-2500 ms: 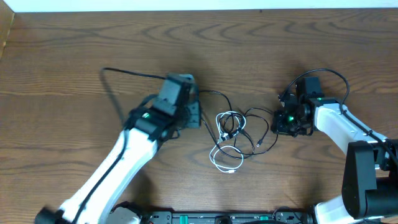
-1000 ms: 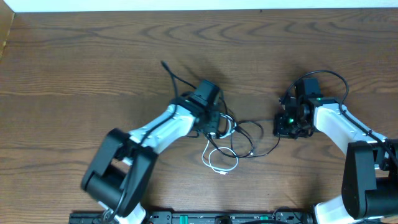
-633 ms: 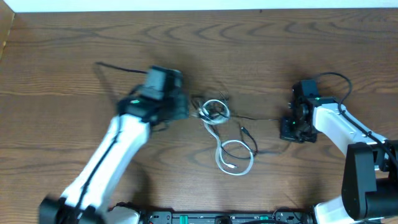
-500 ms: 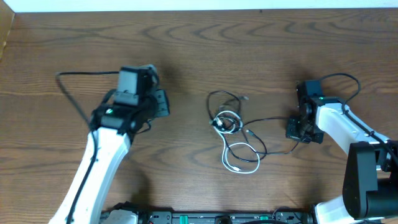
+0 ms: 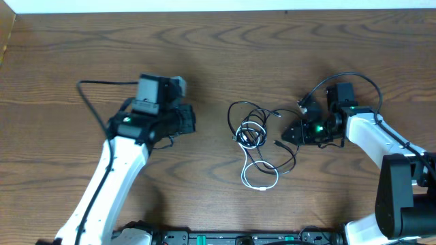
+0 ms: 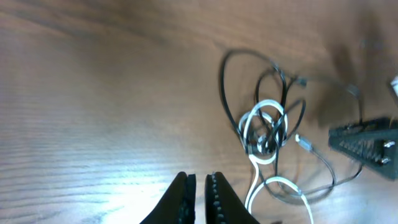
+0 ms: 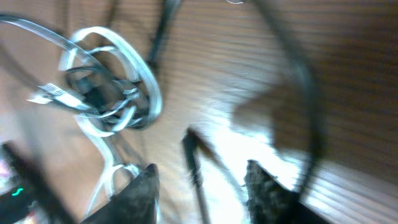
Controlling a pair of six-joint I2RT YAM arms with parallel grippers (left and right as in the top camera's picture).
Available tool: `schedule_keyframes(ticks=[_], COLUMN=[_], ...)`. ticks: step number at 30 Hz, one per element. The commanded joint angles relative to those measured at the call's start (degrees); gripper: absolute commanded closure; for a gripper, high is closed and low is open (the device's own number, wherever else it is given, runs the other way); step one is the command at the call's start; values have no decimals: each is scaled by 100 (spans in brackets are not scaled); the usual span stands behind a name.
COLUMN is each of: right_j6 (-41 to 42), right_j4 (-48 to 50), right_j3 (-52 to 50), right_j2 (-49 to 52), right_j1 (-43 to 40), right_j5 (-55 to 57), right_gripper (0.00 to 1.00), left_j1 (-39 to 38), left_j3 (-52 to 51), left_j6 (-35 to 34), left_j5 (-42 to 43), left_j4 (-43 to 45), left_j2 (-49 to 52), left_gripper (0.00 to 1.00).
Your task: Untangle cables
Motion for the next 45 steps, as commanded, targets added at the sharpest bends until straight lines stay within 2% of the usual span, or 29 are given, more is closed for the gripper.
schedule_keyframes(ticks=[1,4,6,11,15,18,22,24,29,37,40,43,45], right_j6=[-459,-452,-184,1397,1993,1698,785,645,560,225,232,280,372], right_j4=[35,79,103,-199,-592,-743,-992,-903,-527,-393,-212,61,256], right_j3=[-42,-42,-42,-42,-37,111,688,831,837,748,748,748,748], right_j2=[39,39,39,39,11,-173,-793,-1075,-1373,-1040,-739,-400,-155], right_j1=[136,247,328,411,365,345,365,378,503,1147,1377,1534,1602], right_j5=[-824,-699,-227,2330,3163,3121,2437,2068,1502,1641,1725,1729,1729], right_gripper=[47,46,47,47,44,39,34,26,21,23,31,45,48], left_j1=[-310,-627,-831,-1294,-1513,-1626,-1766,-1810,-1926,-2000,-2000,-2000,-2000], left_j3=[57,57,57,57,57,57,57,57,57,52,46,42,17], left_j6=[39,39,37,24,-13,-267,-507,-507,-595,-763,-763,-763,-763], left_j5=[151,151,151,151,149,149,184,289,422,208,186,186,186], left_j4=[-63,-42,2,164,286,374,586,708,1047,1139,1128,1121,1121], left_j2=[350,675,885,1414,1738,2000,2326,2354,2354,2354,2354,2354,2354], left_gripper=[85,83,83,83,83,83,83,83,83,83,83,83,83])
